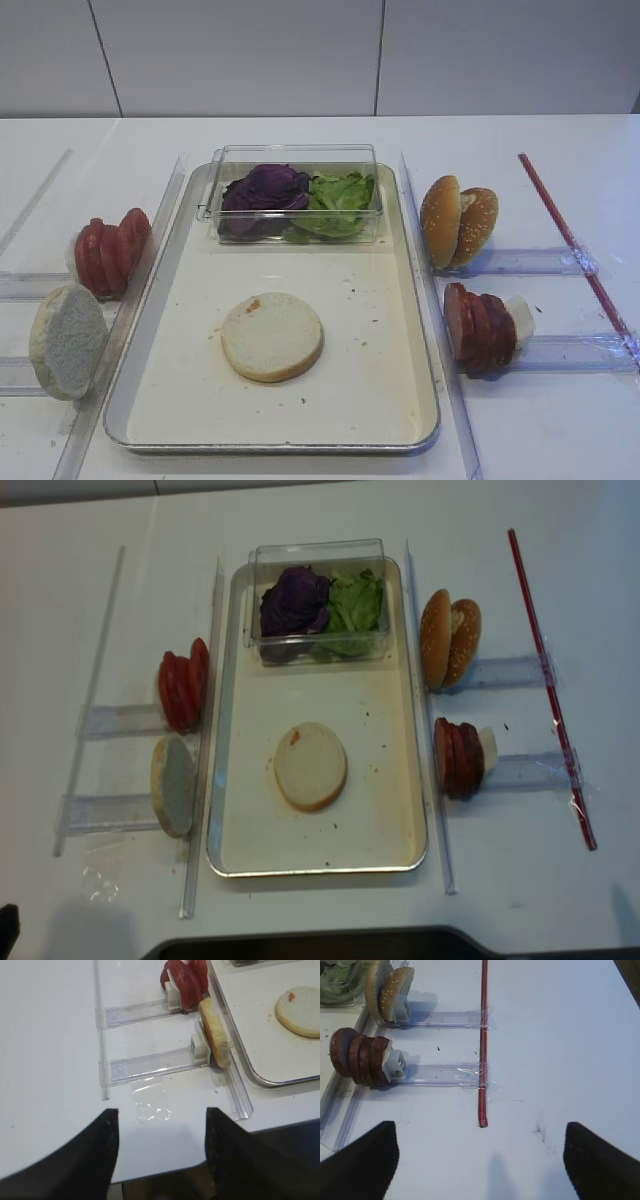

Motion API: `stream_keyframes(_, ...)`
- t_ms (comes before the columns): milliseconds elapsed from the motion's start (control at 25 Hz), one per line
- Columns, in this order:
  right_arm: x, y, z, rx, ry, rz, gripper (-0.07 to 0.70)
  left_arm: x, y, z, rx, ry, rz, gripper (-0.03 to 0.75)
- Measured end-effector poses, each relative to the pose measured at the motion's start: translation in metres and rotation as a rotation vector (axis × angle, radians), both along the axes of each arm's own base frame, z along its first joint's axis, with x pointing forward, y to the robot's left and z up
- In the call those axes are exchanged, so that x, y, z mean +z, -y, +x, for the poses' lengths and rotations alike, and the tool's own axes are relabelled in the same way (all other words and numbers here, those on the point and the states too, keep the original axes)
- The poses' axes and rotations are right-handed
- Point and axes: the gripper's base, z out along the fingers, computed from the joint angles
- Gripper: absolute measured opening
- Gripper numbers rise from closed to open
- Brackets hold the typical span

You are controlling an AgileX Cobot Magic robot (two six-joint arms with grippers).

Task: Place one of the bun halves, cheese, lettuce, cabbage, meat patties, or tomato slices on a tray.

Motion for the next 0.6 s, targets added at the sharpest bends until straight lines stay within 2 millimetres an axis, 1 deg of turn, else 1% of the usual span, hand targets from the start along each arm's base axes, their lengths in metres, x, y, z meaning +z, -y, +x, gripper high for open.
stream_keyframes(240, 0.0, 0.0, 0.0, 0.0, 0.0, 0.0, 0.689, -0.014, 0.0, -0.008, 0.0, 0.036, -0.002, 0.397)
stream_keyframes(520, 0.0, 0.0, 0.0, 0.0, 0.0, 0.0, 0.689, -0.03, 0.0, -0.002, -0.001, -0.009, 0.001, 0.397)
stream_keyframes(600, 0.0, 0.0, 0.0, 0.0, 0.0, 0.0, 0.689, -0.03, 0.0, -0.001, -0.001, -0.003, 0.0, 0.397)
